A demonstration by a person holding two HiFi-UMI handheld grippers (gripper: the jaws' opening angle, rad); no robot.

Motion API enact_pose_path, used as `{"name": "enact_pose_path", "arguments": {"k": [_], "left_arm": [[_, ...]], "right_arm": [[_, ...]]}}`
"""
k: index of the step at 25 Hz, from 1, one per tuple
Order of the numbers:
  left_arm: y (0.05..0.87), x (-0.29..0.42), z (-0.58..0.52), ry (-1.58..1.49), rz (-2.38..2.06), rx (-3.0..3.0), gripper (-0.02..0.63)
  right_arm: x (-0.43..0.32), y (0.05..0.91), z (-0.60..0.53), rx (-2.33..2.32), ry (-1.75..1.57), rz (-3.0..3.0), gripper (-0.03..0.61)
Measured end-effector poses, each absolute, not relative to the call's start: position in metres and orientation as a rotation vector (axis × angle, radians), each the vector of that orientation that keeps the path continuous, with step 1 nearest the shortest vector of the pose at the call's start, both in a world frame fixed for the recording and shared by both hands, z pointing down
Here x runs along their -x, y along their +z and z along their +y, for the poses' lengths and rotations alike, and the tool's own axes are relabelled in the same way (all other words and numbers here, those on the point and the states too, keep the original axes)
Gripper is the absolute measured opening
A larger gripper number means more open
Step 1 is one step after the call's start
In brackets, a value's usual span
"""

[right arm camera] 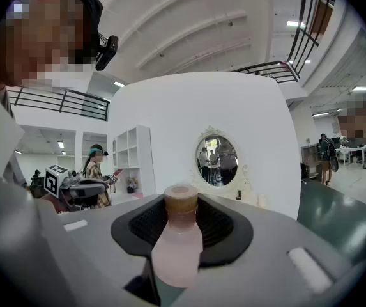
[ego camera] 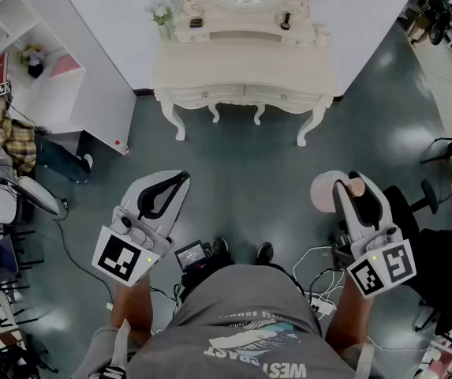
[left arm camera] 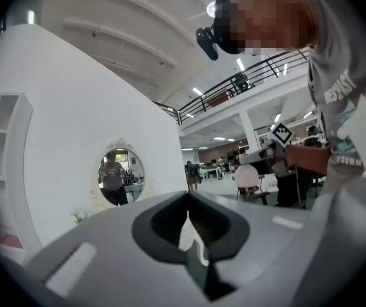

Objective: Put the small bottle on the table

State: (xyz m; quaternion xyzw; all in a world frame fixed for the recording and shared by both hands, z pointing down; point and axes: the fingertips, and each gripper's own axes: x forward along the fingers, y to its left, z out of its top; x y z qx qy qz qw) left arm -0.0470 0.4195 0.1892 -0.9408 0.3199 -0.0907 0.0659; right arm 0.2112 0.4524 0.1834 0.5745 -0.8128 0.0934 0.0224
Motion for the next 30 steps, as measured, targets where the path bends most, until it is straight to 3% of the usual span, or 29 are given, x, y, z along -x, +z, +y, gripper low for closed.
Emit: {"name": "enact_pose_path", "arguments": {"k": [30], "left_arm": [[0.206,0.112,0.404,-0.28,0.828,2.897,0.004]], "right_arm": [[-0.139,0.184,0.432,-1.87,0.312,-2.493,0.141]]}}
